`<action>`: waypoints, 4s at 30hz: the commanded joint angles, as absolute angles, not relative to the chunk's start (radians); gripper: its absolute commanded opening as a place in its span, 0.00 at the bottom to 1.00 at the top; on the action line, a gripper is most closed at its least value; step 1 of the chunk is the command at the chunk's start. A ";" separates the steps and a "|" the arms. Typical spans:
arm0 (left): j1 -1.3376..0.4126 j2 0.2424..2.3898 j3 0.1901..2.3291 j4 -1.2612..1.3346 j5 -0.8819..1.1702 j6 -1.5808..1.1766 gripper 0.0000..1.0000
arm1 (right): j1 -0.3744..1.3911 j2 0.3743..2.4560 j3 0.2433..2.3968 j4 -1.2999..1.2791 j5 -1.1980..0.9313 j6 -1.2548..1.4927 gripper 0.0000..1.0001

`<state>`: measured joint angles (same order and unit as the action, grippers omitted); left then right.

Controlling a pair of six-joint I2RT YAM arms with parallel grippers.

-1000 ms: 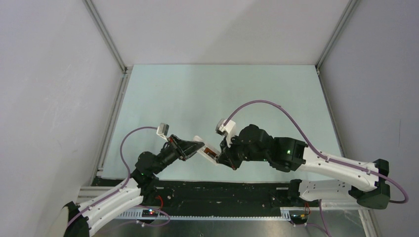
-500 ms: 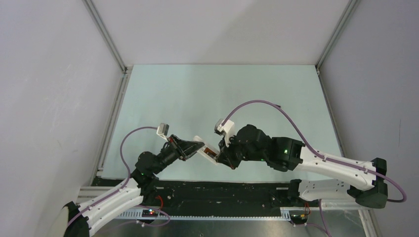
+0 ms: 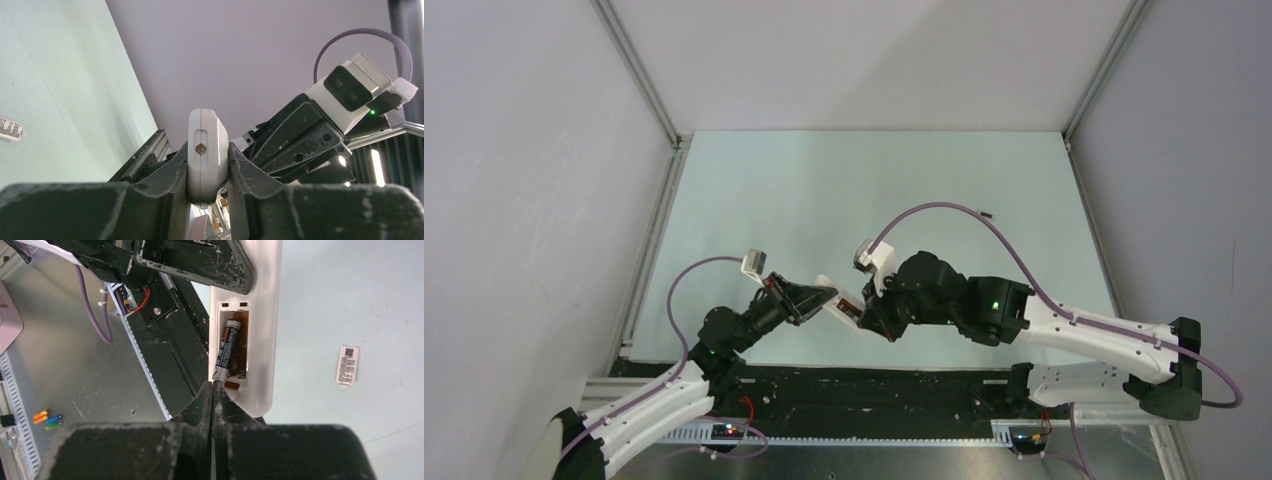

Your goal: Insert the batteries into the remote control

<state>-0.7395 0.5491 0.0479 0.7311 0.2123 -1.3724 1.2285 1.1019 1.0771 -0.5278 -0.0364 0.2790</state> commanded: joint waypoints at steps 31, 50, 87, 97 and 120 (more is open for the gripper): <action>-0.741 0.531 0.064 0.781 0.220 -1.382 0.00 | 1.198 1.144 1.083 -0.471 -0.007 0.269 0.00; -0.741 0.497 0.082 0.781 0.274 -1.327 0.00 | 1.151 1.159 1.082 -0.479 -0.027 0.287 0.00; -0.750 0.456 0.130 0.830 0.422 -1.236 0.00 | 1.064 1.213 1.082 -0.453 -0.146 0.303 0.00; -0.760 0.468 0.145 0.835 0.441 -1.215 0.00 | 1.011 1.257 1.085 -0.428 -0.214 0.352 0.00; -0.761 0.462 0.125 0.835 0.409 -1.161 0.00 | 1.174 1.066 1.104 -0.392 -0.145 0.216 0.00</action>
